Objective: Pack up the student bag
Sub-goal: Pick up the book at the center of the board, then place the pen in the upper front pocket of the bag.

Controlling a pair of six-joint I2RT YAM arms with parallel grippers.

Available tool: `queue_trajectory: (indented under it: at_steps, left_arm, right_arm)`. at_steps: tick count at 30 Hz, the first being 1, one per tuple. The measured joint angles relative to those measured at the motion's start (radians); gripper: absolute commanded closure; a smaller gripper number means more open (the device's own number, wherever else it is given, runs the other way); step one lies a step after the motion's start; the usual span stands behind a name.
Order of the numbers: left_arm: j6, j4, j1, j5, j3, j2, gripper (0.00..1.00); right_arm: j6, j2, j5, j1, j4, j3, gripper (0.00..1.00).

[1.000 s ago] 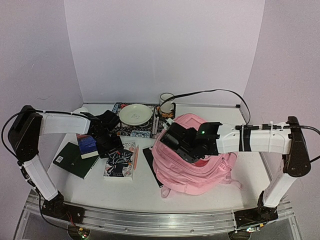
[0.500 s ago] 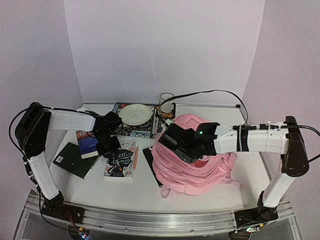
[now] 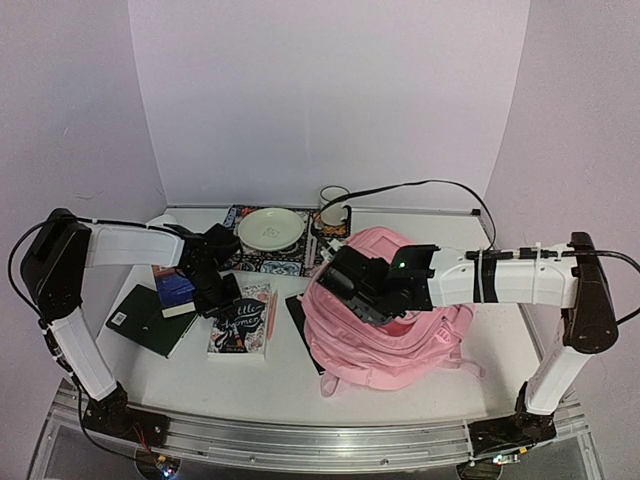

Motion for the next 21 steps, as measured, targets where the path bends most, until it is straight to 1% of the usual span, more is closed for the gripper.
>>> queue_trajectory:
  at_steps: [6,11,16,21]
  left_arm:
    - [0.008,0.032,-0.005,0.05,-0.006,-0.109,1.0]
    - [-0.002,0.151,-0.015,0.165,-0.021,-0.191,1.0]
    - [-0.018,0.28,-0.071,0.26,-0.021,-0.198,0.99]
    - [-0.057,0.419,-0.141,0.323,-0.021,-0.19,0.99]
  right_arm:
    - [0.0,0.0,-0.039,0.0,0.004,0.007,1.0]
    - [0.007,0.0,-0.073,0.0,0.012,0.016,1.0]
    - [0.025,0.0,-0.106,0.0,0.015,0.028,1.0]
    - [0.058,0.0,-0.134,0.0,0.017,0.046,1.0]
